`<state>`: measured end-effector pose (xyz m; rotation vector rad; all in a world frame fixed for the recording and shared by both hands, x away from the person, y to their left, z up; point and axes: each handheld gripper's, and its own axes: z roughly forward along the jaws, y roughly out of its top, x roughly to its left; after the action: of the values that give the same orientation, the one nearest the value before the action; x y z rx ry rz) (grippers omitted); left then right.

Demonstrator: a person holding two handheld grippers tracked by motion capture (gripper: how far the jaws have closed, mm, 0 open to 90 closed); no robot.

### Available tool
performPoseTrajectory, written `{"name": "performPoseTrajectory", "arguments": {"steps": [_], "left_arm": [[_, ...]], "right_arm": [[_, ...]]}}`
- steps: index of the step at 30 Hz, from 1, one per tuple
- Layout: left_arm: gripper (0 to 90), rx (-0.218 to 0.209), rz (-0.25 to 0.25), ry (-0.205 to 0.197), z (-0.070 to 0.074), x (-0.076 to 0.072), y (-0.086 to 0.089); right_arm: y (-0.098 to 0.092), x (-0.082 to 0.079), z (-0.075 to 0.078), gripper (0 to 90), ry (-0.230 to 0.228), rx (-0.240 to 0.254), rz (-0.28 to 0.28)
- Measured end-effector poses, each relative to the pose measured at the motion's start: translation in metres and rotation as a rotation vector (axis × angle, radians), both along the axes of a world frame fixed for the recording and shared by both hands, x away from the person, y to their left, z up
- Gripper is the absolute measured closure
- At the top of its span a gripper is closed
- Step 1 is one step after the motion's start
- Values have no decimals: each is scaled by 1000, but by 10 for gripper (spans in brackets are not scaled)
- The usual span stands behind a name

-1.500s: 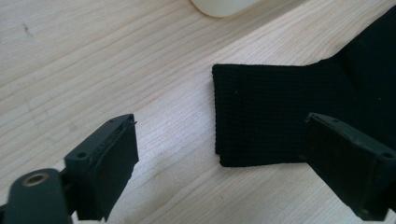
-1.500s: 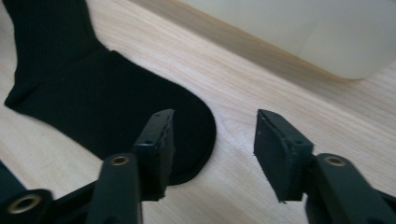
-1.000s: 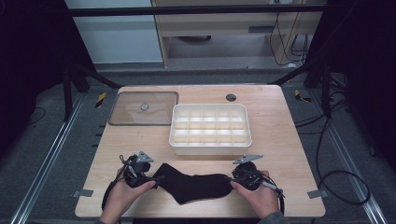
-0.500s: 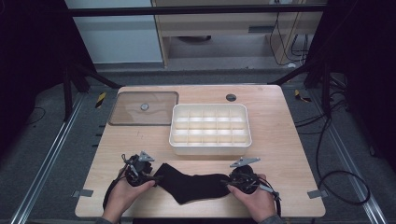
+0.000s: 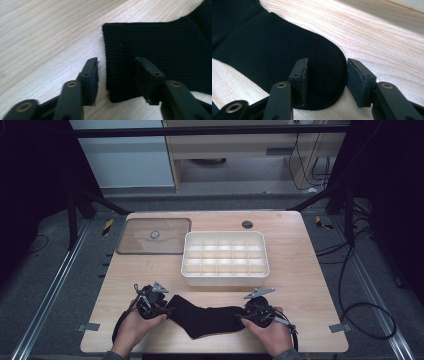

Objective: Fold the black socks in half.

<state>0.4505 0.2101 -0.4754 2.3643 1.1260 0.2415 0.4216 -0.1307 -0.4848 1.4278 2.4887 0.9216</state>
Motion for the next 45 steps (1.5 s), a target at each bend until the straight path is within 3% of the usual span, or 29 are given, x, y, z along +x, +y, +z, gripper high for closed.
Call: {"name": "performPoseTrajectory", "arguments": {"steps": [11, 15, 20, 32, 45], "left_arm": [[717, -28, -23, 30, -2, -3, -2], [758, -31, -15, 15, -2, -6, -3], [770, -36, -1, 7, -2, -7, -4], [774, -56, -21, 1, 0, -6, -3], [776, -42, -23, -14, 13, -3, -2]], "right_arm": [[1, -4, -1, 720, -10, -12, 21], [3, -6, -1, 771, -16, -17, 35], [4, -7, -1, 797, -23, -19, 43], [2, -6, -1, 804, -26, -7, 43], [10, -1, -1, 805, -38, -15, 59]]}}
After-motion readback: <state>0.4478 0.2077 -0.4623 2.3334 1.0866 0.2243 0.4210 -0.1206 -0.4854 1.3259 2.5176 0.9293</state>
